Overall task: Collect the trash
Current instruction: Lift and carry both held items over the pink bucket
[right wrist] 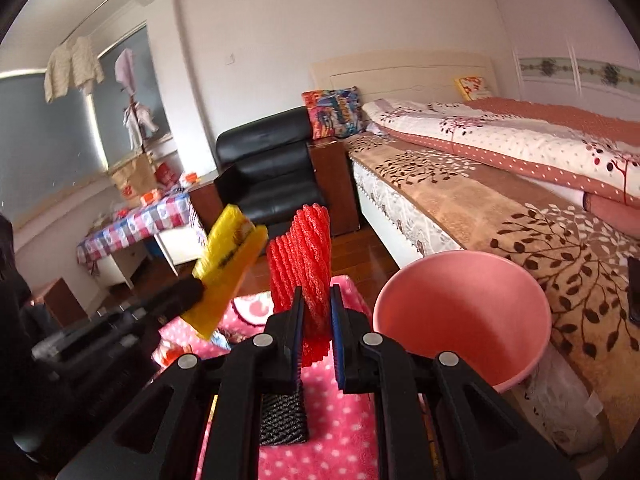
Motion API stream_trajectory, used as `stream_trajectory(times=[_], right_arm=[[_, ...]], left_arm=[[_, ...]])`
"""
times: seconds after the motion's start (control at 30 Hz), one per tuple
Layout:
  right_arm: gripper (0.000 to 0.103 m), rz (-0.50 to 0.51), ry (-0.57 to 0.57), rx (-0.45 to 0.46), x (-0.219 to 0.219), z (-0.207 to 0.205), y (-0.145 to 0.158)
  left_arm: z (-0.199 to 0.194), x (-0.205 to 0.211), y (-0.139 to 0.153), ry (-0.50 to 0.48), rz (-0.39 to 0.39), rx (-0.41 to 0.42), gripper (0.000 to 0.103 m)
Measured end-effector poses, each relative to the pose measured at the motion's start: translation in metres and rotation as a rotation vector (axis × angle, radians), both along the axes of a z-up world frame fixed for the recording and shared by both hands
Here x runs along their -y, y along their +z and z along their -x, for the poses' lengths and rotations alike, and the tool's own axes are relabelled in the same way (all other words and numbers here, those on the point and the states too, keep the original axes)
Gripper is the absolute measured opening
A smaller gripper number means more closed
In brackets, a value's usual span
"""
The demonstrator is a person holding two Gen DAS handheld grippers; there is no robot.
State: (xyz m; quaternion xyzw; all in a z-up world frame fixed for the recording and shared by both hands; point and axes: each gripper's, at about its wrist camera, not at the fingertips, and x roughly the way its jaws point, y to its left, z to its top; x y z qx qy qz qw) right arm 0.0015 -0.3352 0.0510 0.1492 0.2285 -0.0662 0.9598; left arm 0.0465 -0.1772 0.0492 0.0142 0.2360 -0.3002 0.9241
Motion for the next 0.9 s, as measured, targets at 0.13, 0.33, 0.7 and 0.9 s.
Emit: stream_trajectory(times=[0.13, 0.33, 0.7, 0.9], right_arm=[[0.012, -0.004, -0.019, 0.056, 0.008, 0.007, 0.013], [0.011, -0.036, -0.020, 0.044, 0.022, 0.008, 0.005], [0.011, -0.035, -0.049, -0.005, 0.042, 0.006, -0.015], [0.011, -0.039, -0.091, -0.039, 0.067, 0.001, -0.028]], left_arm=[[0.004, 0.005, 0.004, 0.013, -0.018, 0.023, 0.006], [0.007, 0.002, 0.007, 0.037, -0.007, 0.037, 0.006], [0.013, 0.000, 0.002, 0.030, 0.051, 0.051, 0.006], [0.008, 0.017, -0.012, -0.009, 0.041, 0.023, 0.006]])
